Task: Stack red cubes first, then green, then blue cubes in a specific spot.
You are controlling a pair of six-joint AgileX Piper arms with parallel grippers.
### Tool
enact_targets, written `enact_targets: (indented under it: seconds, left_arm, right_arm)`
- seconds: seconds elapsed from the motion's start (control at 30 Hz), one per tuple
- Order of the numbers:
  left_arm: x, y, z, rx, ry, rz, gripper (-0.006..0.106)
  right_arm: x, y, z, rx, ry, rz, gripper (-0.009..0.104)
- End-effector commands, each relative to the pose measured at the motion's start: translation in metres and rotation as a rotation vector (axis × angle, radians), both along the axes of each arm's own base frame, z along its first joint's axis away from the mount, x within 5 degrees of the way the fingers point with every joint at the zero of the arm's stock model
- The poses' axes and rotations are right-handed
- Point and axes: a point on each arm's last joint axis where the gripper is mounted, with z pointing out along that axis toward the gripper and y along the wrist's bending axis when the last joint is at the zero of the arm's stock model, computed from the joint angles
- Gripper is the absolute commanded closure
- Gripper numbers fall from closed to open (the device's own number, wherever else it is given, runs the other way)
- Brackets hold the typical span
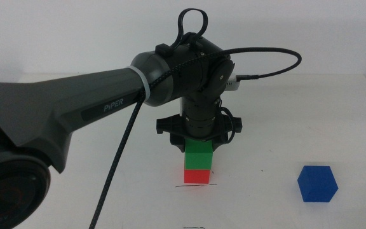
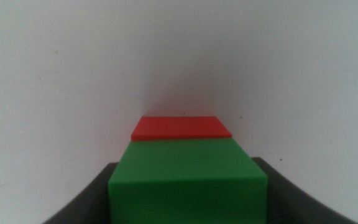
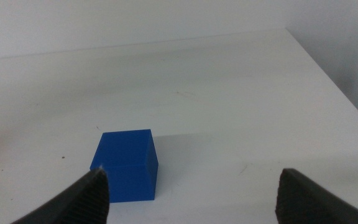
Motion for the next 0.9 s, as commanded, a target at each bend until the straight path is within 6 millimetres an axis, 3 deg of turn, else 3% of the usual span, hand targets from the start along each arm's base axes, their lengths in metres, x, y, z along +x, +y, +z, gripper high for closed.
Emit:
enact_targets:
  seconds: [0.0, 0.47, 0.7, 0.73, 0.87]
  left_arm:
    - [-0.0023, 0.0000, 0.0269, -0.058, -0.055, -0.003, 0.102]
    - [0.0013, 0.0015, 0.0269, -0.026, -0.098, -0.041, 0.099]
    - [0.0015, 0.0012, 0.0270, -0.022, -0.102, -0.065, 0.082]
    - [0.0014, 0.0013, 0.0272, -0.020, -0.102, -0.069, 0.060]
    - [0.0008, 0.0019, 0.0290, -0.020, -0.104, -0.071, 0.040]
  right_arm:
    - [0.0000, -0.0001, 0.0108, -0.021, -0.099, 0.001, 0.024]
    - [0.0000, -0.0001, 0.0108, -0.021, -0.099, 0.001, 0.024]
    - [0.0000, -0.0001, 0.0108, -0.021, -0.099, 0.001, 0.024]
    - [0.0000, -0.0001, 0.0108, -0.021, -0.099, 0.001, 0.024]
    - [0.0000, -0.0001, 0.0108, -0.021, -0.099, 0.001, 0.024]
